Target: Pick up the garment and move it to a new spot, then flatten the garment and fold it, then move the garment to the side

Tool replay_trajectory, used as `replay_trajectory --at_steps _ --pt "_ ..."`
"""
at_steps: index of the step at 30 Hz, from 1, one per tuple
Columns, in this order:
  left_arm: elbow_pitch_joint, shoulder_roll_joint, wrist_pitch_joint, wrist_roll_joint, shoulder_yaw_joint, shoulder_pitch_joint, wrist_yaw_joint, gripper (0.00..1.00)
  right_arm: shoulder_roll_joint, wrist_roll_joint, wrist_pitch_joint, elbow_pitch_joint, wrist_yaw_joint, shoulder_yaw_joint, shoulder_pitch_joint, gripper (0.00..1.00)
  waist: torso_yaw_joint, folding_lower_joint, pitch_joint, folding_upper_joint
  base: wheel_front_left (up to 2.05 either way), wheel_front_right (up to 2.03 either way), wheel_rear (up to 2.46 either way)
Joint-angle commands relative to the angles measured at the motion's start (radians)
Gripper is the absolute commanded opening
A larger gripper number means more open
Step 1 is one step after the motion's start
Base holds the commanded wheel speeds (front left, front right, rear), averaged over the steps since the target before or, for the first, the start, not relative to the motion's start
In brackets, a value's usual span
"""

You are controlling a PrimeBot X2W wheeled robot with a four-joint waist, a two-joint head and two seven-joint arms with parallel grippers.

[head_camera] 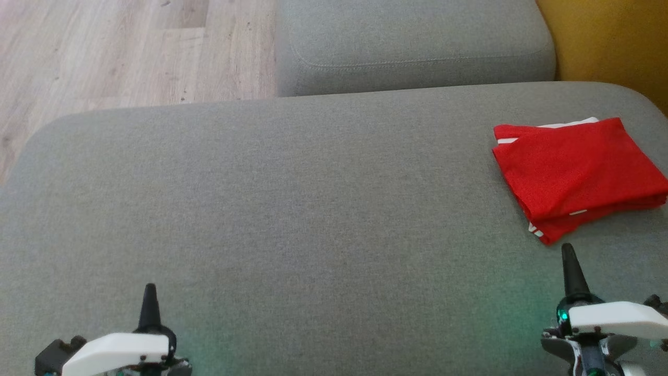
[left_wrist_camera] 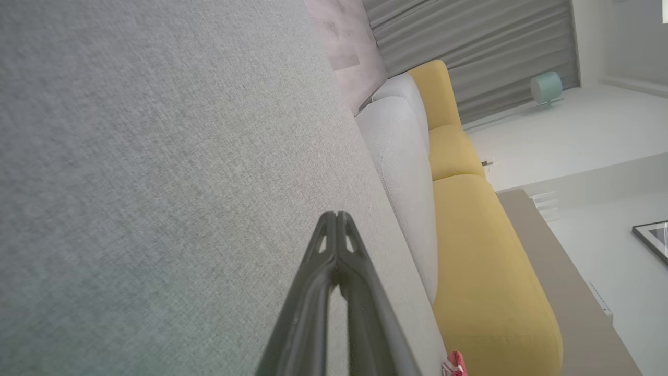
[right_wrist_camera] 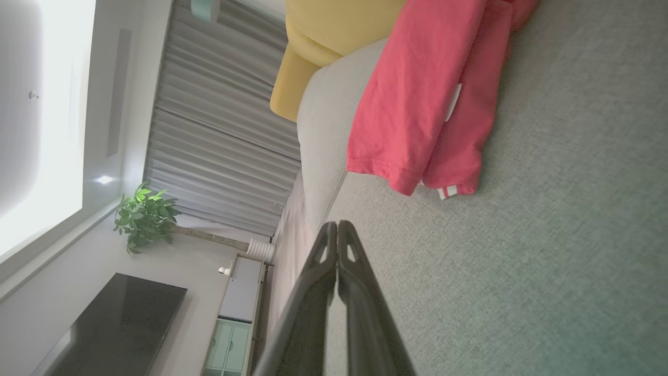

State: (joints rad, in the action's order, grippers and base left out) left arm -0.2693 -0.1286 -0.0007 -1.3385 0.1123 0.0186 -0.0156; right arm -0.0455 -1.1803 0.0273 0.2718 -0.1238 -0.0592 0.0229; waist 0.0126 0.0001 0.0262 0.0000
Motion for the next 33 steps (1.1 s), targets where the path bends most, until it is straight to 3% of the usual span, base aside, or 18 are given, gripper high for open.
replay_trajectory --at_steps 1,33 --pt "0.029 0.001 0.007 -0.018 -0.045 -0.065 -0.012 0.00 -0.017 -0.031 0.006 -0.031 -0.005 0.009 -0.056 0.00 0.000 -0.0001 -0.001 0.0000 0.00 0.00 0.00" --pt "0.024 0.066 0.098 -0.248 -0.202 -0.120 -0.104 0.00 -0.017 -0.398 0.066 -0.028 -0.007 -0.034 -0.121 0.00 -0.011 -0.0001 -0.026 0.0000 0.00 0.00 0.00"
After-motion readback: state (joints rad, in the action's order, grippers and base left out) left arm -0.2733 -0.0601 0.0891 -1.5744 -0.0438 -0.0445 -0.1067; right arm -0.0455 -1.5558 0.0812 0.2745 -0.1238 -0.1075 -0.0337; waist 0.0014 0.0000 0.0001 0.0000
